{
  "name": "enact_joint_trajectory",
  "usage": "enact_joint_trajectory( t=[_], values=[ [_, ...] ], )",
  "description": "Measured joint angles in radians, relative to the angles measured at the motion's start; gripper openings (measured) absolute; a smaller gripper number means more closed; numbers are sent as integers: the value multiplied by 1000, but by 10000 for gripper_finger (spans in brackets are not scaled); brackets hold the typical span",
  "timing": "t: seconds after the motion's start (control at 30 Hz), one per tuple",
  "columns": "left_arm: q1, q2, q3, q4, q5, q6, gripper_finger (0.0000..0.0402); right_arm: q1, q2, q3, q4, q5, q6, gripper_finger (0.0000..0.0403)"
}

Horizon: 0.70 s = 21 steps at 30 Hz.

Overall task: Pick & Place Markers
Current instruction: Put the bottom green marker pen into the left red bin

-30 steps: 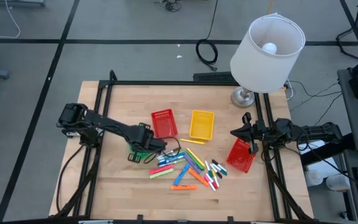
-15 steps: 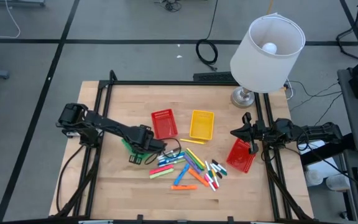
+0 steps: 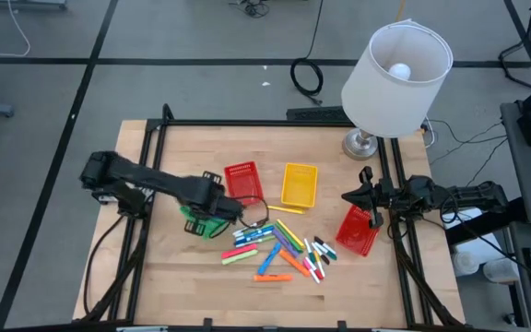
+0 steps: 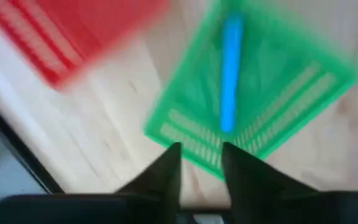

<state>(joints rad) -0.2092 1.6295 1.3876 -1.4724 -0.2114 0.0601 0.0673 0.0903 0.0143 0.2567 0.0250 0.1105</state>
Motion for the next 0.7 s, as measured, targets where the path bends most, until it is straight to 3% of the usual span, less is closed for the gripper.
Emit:
enact_joint_trajectory(
  t=[0.1,0.2,0.27,0.43,0.53,0.7],
  values=[
    [-32,-149,22,112,-23,17,26,0,0,0,-10,0,-2,0],
    [-33,-341,-49,282,-82,-61,12,0,0,0,-22,0,-2,0],
    [-44,-478,-165,509,-119,-88,7,0,0,0,-27,0,-2,0],
    [-60,-715,-522,1147,-59,-1,8,0,0,0,-35,0,-31,0],
    [-39,-816,-718,1374,-83,85,4,0,0,0,-50,0,-44,0],
    [32,-917,-1026,1760,-63,91,6,0,1,0,-68,0,-54,0]
  ],
)
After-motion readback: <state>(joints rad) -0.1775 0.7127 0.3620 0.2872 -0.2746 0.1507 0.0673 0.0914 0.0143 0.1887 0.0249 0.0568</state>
